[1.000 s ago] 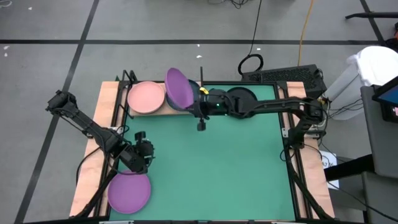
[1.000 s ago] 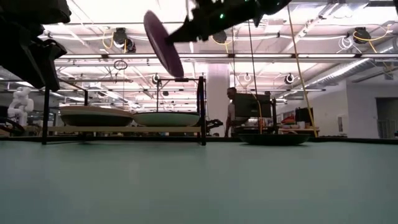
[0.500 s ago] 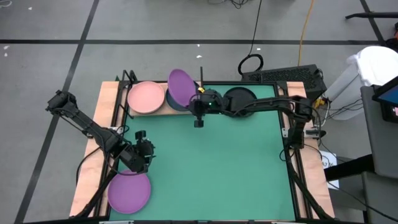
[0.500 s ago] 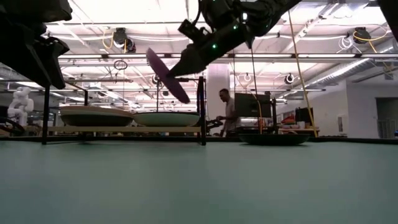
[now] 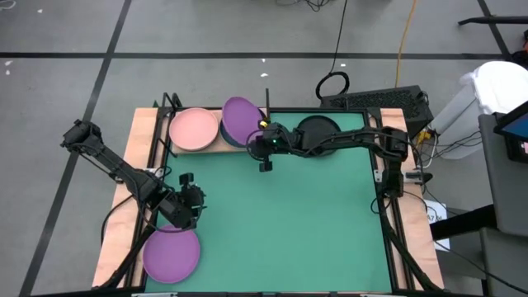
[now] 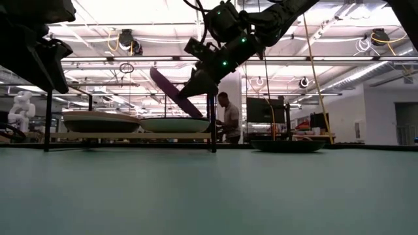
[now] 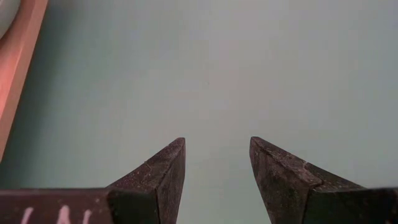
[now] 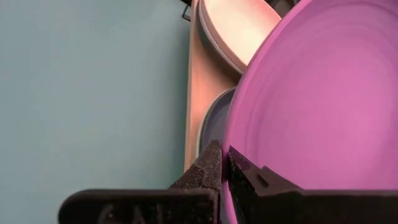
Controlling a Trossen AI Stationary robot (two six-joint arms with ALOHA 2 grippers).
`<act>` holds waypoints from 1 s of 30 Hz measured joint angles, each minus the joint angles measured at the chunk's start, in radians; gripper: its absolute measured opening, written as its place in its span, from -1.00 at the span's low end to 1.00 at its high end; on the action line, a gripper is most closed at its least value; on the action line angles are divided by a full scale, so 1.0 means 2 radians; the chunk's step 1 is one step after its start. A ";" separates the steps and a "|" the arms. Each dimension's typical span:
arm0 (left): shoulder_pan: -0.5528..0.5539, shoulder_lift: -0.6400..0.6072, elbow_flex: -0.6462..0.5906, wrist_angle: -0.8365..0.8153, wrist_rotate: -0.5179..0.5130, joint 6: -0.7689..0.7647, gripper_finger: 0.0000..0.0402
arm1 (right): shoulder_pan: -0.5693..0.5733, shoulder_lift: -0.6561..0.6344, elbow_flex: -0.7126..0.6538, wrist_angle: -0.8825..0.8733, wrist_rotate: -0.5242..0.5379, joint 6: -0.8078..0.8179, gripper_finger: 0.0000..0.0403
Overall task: Place and stack plates onto a shelf
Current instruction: Stack the right violet plate on top of the dark blue plate on the shelf
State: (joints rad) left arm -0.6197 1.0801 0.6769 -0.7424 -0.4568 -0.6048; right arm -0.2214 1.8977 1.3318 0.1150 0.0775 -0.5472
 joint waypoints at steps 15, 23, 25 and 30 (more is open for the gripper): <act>0.000 0.000 0.000 0.000 -0.012 0.003 -0.07 | -0.001 0.000 0.000 -0.029 0.001 -0.010 -1.00; 0.000 0.000 0.000 0.000 -0.012 0.004 -0.07 | -0.001 0.000 0.000 -0.033 0.001 -0.029 -1.00; 0.000 0.000 0.000 0.000 -0.012 0.004 -0.07 | -0.001 0.000 0.000 -0.034 0.003 -0.034 -0.99; 0.000 0.000 0.000 0.000 -0.012 0.004 -0.07 | -0.001 0.000 0.000 -0.038 0.023 -0.036 -0.95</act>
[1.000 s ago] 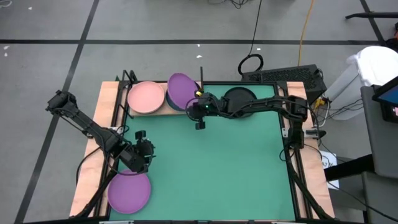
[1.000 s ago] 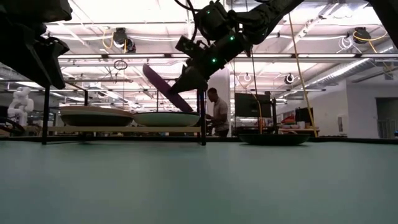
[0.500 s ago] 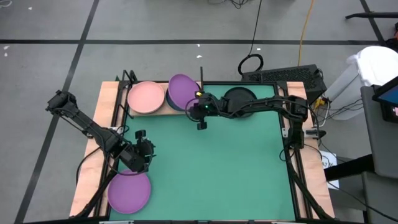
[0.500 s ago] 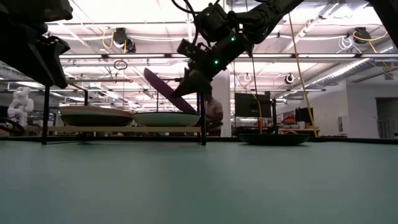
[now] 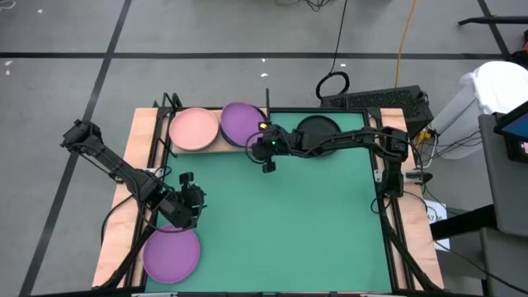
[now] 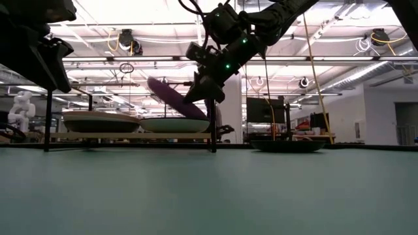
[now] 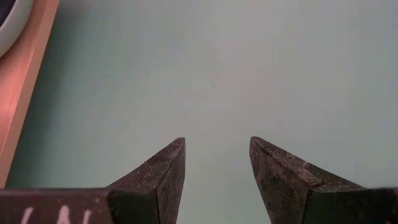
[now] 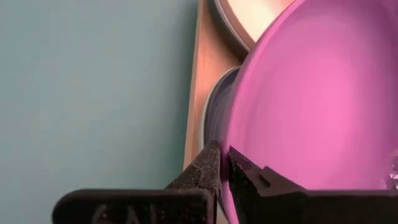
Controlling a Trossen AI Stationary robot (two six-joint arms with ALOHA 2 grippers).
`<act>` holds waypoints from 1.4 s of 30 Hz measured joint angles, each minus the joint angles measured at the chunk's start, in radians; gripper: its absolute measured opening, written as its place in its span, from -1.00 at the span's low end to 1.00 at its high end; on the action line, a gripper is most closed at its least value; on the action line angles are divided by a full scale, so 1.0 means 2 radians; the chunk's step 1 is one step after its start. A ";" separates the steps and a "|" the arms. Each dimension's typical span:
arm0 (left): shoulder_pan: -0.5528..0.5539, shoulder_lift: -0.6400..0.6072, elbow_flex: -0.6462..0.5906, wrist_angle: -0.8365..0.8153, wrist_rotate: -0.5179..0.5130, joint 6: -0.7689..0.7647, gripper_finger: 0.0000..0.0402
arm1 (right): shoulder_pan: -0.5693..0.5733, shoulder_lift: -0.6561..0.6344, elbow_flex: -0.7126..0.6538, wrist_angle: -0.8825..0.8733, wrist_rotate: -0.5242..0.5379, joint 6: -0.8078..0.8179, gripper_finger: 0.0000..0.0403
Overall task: Place and stack plates onto a shelf
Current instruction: Stack the right violet plate on top of the dark blue plate on the shelf, then stack the violet plate on top of the dark green plate on the shelf
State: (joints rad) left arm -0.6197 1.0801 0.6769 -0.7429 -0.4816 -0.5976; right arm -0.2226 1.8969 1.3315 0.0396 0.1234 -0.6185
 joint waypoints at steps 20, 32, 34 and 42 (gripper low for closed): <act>0.000 0.000 0.000 0.000 0.000 0.000 -0.07 | 0.002 0.000 0.000 0.007 0.038 -0.013 -0.70; 0.000 0.000 0.000 -0.001 0.000 -0.004 -0.07 | 0.027 -0.033 0.000 0.015 0.030 0.028 -0.42; 0.000 0.000 0.000 -0.001 0.000 -0.007 -0.07 | 0.041 -0.048 0.000 0.010 0.031 0.028 -0.43; -0.006 0.000 0.000 -0.001 0.009 -0.041 -0.07 | 0.104 -0.120 0.000 -0.090 0.083 0.078 -0.44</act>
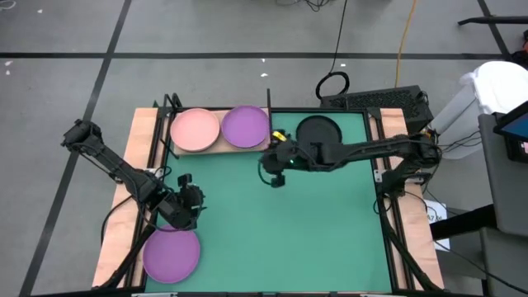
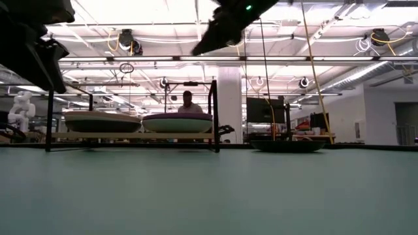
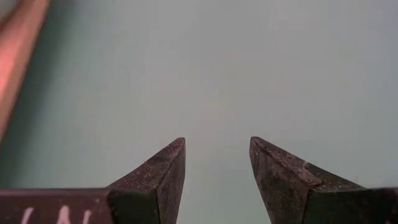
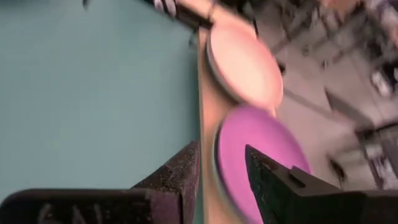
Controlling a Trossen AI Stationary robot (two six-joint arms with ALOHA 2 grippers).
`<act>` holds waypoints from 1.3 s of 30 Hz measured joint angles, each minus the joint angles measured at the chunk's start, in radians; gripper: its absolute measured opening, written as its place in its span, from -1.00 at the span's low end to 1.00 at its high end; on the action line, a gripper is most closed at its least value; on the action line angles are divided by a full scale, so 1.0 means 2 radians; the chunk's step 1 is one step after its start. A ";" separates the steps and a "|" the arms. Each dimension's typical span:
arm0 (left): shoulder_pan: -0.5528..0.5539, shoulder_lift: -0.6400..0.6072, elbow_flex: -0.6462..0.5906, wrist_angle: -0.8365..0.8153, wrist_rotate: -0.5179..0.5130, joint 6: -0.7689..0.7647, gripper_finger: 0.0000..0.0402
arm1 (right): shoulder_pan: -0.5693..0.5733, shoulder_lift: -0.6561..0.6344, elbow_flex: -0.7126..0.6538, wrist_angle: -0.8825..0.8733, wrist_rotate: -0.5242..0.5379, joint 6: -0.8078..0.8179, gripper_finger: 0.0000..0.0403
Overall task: Place and stack plates onto a shelf
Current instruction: Stack the violet plate on top of the dark green plate on the shelf
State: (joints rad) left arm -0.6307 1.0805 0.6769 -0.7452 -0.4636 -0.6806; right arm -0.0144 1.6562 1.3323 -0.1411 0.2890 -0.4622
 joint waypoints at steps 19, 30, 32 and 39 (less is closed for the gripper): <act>-0.093 0.000 -0.001 -0.001 0.050 -0.170 -0.07 | 0.084 -0.113 -0.189 -0.077 0.096 0.219 -0.45; -0.142 0.030 -0.001 0.007 0.100 -0.205 -0.07 | 0.078 -0.189 -0.330 0.026 0.104 0.233 -0.45; -0.145 0.048 -0.001 0.008 0.108 -0.187 -0.07 | 0.078 -0.203 -0.340 0.032 0.104 0.239 -0.45; -0.130 0.105 -0.001 0.007 0.170 -0.140 -0.07 | 0.081 -0.232 -0.349 0.033 0.103 0.252 -0.45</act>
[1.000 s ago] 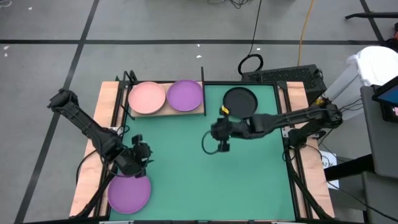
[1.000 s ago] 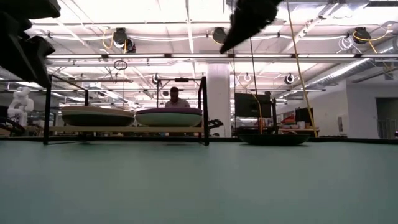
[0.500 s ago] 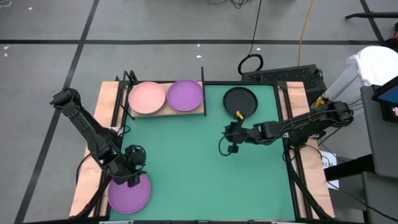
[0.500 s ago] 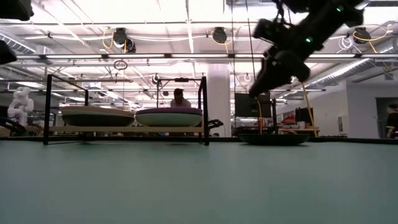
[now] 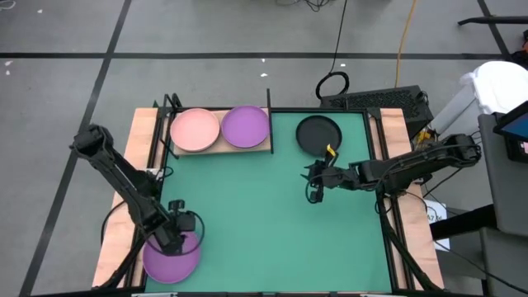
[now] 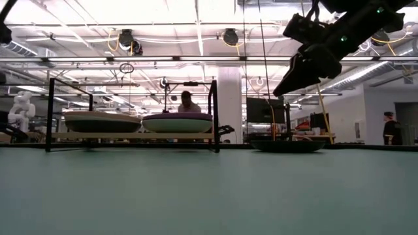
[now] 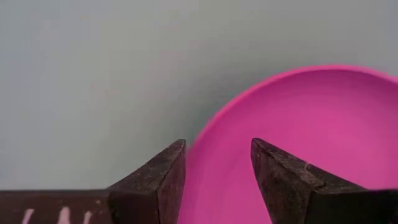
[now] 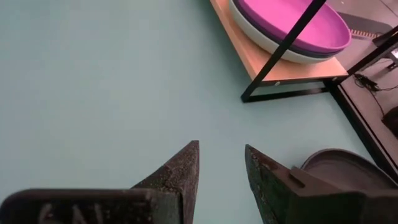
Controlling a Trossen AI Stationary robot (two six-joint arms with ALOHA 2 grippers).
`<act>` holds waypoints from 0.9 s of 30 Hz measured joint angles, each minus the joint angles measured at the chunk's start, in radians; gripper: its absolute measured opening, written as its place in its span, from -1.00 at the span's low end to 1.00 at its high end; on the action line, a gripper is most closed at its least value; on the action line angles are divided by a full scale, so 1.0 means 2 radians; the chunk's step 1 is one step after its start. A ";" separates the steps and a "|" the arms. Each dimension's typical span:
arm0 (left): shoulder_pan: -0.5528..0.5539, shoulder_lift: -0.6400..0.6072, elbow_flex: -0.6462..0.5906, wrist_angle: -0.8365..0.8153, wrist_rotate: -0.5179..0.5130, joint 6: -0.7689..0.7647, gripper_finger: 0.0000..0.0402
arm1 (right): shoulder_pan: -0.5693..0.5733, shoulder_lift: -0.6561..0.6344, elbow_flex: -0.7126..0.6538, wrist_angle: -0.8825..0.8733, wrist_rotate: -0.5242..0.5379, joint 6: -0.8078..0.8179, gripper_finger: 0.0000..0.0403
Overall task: Place and stack plates onto a shelf
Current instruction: Stack the violet plate on top of the dark green plate on the shelf
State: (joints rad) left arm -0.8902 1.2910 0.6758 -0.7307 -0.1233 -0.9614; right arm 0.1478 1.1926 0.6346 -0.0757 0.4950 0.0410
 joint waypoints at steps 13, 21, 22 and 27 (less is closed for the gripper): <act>0.014 0.040 0.000 -0.052 0.010 0.068 0.29 | 0.002 -0.001 0.000 -0.001 -0.001 0.007 -0.45; 0.025 0.042 -0.015 -0.048 0.044 0.074 0.00 | 0.002 -0.001 0.000 -0.002 -0.001 0.010 -0.45; 0.025 0.042 -0.020 -0.045 0.053 0.074 -0.06 | 0.002 -0.001 0.000 -0.002 -0.001 0.010 -0.45; 0.025 0.040 -0.035 -0.034 0.068 0.072 -0.32 | 0.002 -0.001 0.000 -0.002 -0.001 0.010 -0.45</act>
State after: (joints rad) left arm -0.8394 1.3712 0.6060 -0.7991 0.0123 -0.8180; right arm 0.1524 1.1900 0.6346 -0.0792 0.4931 0.0601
